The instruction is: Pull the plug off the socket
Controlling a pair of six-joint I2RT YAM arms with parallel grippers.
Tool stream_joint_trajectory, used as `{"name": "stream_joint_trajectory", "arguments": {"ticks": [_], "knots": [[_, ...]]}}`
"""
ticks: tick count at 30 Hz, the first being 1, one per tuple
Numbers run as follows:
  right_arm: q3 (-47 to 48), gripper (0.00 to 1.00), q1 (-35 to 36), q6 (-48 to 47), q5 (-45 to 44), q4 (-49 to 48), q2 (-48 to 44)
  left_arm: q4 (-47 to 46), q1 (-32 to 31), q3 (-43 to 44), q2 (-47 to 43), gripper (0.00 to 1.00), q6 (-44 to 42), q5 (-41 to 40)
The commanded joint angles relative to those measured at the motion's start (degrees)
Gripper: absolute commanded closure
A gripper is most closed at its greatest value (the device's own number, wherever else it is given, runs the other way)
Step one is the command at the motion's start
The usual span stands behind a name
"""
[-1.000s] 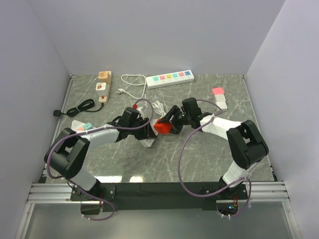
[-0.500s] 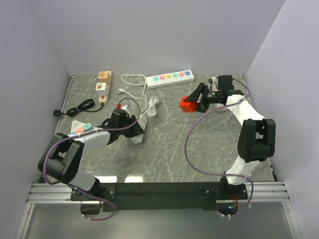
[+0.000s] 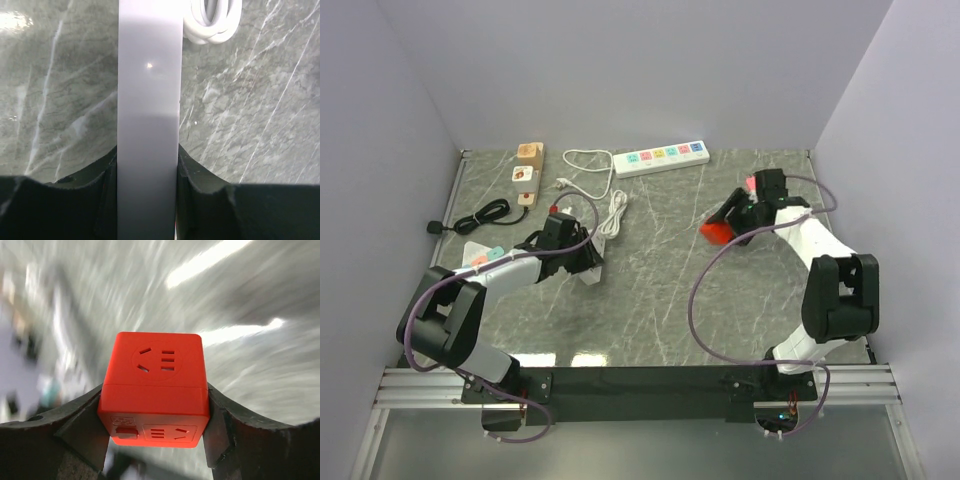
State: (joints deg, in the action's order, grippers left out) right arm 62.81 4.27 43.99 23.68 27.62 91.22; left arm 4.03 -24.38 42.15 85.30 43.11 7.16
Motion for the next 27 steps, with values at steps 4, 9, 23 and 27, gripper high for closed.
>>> {"name": "stream_joint_trajectory", "arguments": {"ticks": [4, 9, 23, 27], "knots": [[7.77, 1.0, -3.92, 0.13, -29.12, 10.08, 0.53, 0.1, 1.18, 1.53, -3.9, 1.0, 0.22, -2.33], [7.68, 1.0, -10.59, 0.22, -32.65, 10.35, 3.26, 0.97, 1.44, 2.58, -5.49, 1.0, 0.22, -1.53], [11.11, 0.82, -14.64, 1.28, -28.78, 8.33, 10.64, 5.11, 3.55, 12.25, -6.02, 1.0, 4.17, -6.97], [11.46, 0.49, -15.08, 0.49, -25.45, 7.28, 12.14, 3.62, 3.73, 15.23, -6.46, 0.99, 7.59, -10.05]]}}
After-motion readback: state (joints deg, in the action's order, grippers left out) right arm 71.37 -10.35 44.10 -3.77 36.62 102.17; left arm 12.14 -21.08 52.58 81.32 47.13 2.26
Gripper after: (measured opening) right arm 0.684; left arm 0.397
